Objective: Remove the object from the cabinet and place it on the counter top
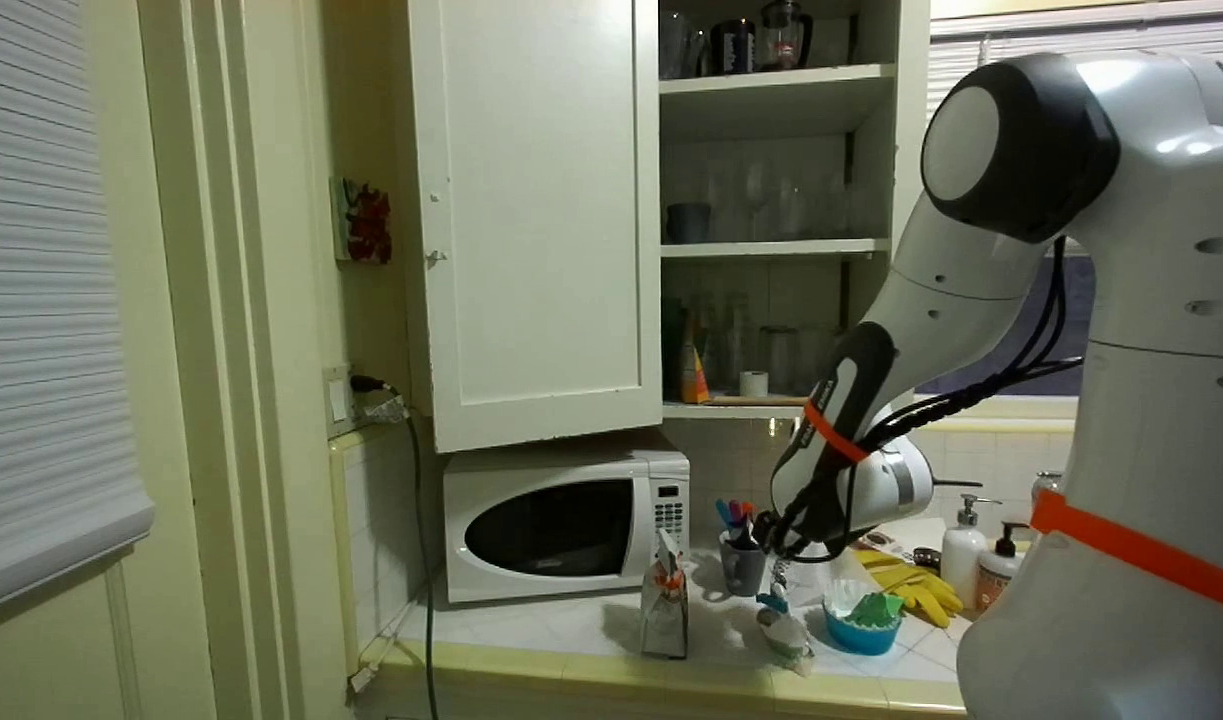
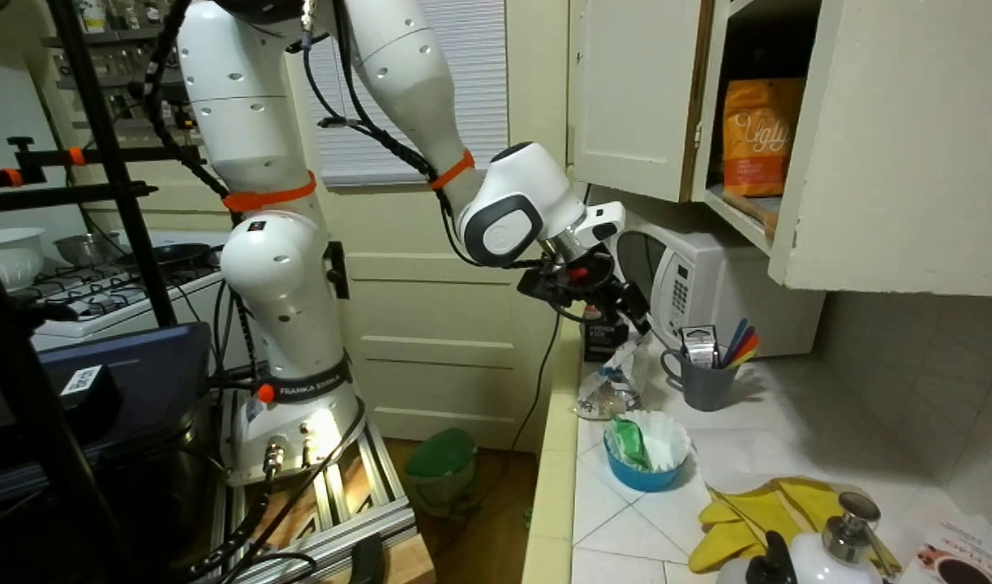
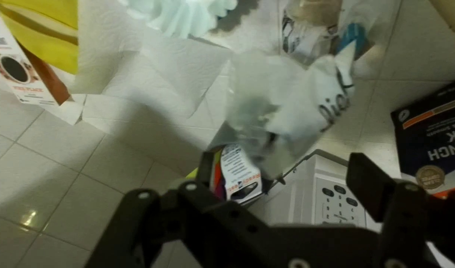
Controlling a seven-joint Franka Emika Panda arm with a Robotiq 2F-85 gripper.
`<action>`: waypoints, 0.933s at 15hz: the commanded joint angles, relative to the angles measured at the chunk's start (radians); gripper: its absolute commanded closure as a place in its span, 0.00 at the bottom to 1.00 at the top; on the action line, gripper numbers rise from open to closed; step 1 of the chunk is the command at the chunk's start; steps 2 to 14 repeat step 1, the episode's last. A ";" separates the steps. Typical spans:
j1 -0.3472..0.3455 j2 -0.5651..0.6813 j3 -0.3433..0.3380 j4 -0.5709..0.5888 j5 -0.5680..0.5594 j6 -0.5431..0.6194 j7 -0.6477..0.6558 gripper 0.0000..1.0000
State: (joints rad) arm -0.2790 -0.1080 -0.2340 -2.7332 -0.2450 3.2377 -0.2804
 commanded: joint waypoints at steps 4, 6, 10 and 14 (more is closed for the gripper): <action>-0.017 -0.042 -0.001 0.000 -0.012 -0.055 -0.019 0.03; -0.017 -0.042 -0.001 0.000 -0.012 -0.055 -0.019 0.03; -0.017 -0.042 -0.001 0.000 -0.012 -0.055 -0.019 0.03; -0.017 -0.042 -0.001 0.000 -0.012 -0.055 -0.019 0.03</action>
